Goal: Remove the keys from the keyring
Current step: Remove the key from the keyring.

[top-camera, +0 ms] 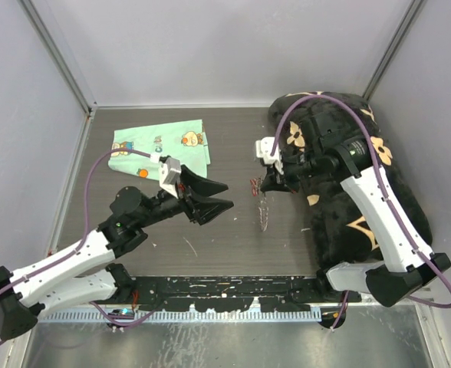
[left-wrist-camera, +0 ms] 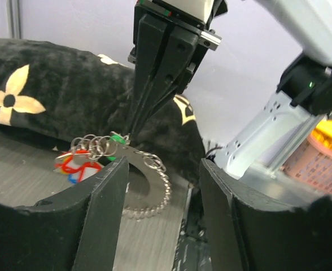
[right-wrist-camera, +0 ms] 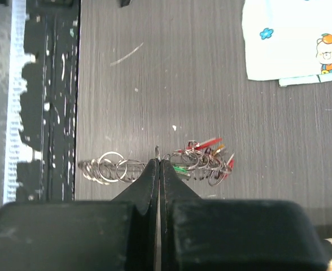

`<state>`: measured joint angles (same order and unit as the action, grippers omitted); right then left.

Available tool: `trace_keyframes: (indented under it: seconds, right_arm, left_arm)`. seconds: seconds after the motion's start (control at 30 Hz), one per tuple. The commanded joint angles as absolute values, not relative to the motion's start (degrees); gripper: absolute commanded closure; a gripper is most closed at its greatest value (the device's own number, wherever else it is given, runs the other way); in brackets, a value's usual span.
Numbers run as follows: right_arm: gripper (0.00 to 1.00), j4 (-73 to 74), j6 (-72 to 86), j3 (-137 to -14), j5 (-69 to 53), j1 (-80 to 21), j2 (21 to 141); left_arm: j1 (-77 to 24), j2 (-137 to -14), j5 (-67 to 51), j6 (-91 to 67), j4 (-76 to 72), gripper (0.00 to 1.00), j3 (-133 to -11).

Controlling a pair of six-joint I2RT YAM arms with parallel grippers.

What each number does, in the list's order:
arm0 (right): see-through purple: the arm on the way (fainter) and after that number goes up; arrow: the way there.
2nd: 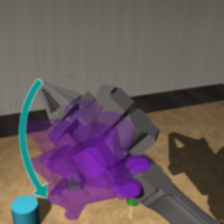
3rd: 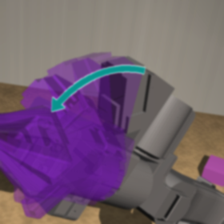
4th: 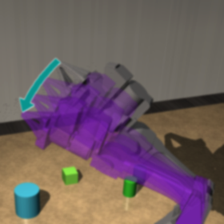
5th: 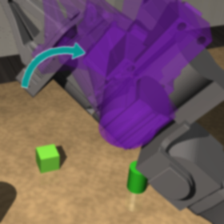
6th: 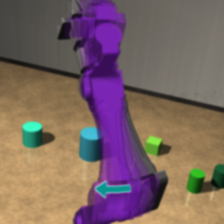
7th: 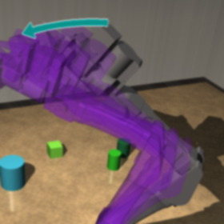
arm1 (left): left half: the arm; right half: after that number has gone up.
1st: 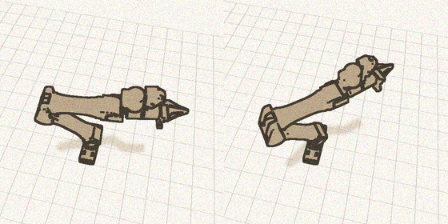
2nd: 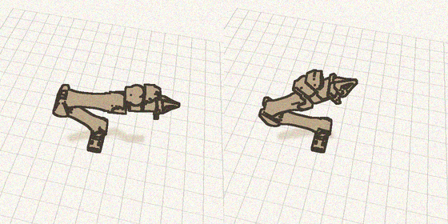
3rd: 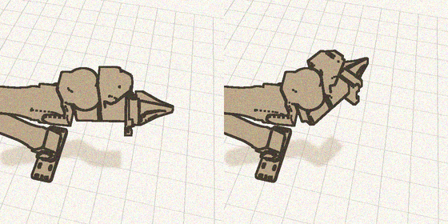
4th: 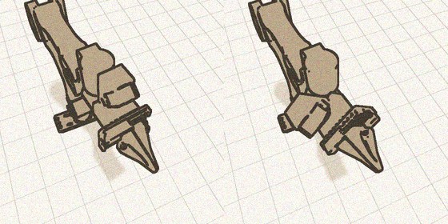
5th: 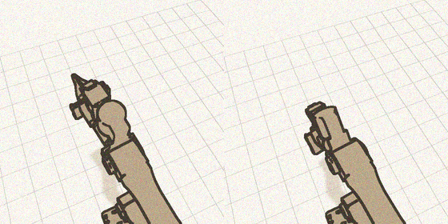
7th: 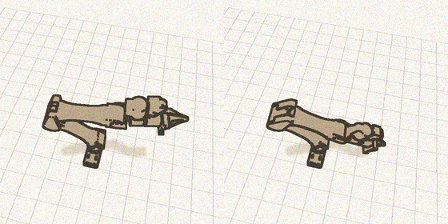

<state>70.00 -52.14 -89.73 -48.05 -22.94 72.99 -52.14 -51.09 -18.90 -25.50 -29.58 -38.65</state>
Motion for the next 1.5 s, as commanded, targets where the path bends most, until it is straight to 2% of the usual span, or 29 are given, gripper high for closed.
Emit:
trace_keyframes:
  seconds: [0.0,0.2,0.37,0.7,1.47]
  right_arm:
    - [0.99,77.59,-62.16,-95.87,-39.06,-27.99,73.56]
    - [0.99,79.77,-62.58,-98.36,-40.74,-30.31,76.05]
    - [0.99,80.57,-63.26,-98.22,-42.87,-30.41,76.88]
    - [0.99,80.73,-63.48,-97.69,-45.6,-30.42,77.74]
    - [0.99,80.77,-63.76,-96.78,-47.28,-30.41,77.54]
  left_arm:
    - [-51.95,-50.08,-24.77,-16.61,-18.16,0.48,-41.48]
    - [-52.09,-54.82,-29.79,-17.46,-30.72,0.64,-39.95]
    - [-52.34,-58.67,-29.45,-18.72,-42.32,0.7,-38.0]
    - [-52.47,-64.94,-29.69,-18.62,-45.97,0.83,-38.76]
    - [-53.26,-71.88,-29.11,-19.87,-48.84,0.85,-41.04]
